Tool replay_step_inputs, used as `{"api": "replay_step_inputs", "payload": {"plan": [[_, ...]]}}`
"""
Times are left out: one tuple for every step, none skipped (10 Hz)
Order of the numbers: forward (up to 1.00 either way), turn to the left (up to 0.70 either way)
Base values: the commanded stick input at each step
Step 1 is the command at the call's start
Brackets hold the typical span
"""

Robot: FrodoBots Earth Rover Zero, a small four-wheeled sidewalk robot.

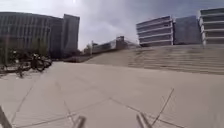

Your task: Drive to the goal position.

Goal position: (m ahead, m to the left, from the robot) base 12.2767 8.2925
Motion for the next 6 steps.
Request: {"api": "replay_step_inputs", "payload": {"plan": [[1.0, 0.0], [1.0, 0.0], [1.0, 0.0], [1.0, 0.0], [1.0, 0.0], [1.0, 0.0]]}}
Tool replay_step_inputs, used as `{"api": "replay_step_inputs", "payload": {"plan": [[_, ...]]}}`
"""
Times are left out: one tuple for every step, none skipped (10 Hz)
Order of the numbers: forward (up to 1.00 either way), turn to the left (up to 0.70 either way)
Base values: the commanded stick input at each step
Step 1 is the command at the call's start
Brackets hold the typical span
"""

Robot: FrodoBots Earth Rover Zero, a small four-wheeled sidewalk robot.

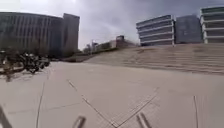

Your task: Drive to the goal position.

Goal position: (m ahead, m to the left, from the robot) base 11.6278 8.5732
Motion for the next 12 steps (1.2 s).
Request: {"api": "replay_step_inputs", "payload": {"plan": [[1.0, 0.0], [1.0, 0.0], [1.0, 0.0], [1.0, 0.0], [1.0, 0.0], [1.0, 0.0], [1.0, 0.0], [1.0, 0.0], [1.0, 0.0], [1.0, 0.0], [1.0, 0.0], [1.0, 0.01]]}}
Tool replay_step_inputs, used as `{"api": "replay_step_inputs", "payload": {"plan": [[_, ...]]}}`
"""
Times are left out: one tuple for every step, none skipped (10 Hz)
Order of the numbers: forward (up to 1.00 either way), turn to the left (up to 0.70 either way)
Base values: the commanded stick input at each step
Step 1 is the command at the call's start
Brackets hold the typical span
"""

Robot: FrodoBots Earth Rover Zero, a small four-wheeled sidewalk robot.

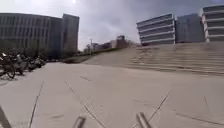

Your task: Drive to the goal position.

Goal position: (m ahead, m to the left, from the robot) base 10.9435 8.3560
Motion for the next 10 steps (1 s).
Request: {"api": "replay_step_inputs", "payload": {"plan": [[1.0, 0.16], [1.0, 0.4], [1.0, 0.4], [1.0, 0.4], [1.0, 0.4], [1.0, 0.4], [1.0, 0.4], [1.0, 0.39], [1.0, 0.12], [1.0, 0.0]]}}
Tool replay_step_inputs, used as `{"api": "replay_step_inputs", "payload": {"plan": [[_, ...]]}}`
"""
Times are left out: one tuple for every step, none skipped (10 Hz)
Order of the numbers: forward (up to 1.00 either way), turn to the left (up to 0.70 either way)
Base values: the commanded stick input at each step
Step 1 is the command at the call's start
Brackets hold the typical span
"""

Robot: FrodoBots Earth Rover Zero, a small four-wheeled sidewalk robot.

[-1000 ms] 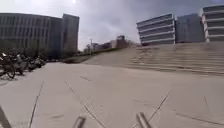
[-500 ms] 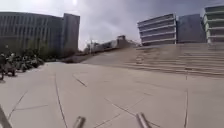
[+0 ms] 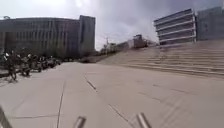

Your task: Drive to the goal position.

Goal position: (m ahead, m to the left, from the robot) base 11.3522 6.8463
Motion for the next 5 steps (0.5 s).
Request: {"api": "replay_step_inputs", "payload": {"plan": [[1.0, 0.0], [1.0, 0.0], [1.0, 0.0], [1.0, 0.0], [1.0, 0.0]]}}
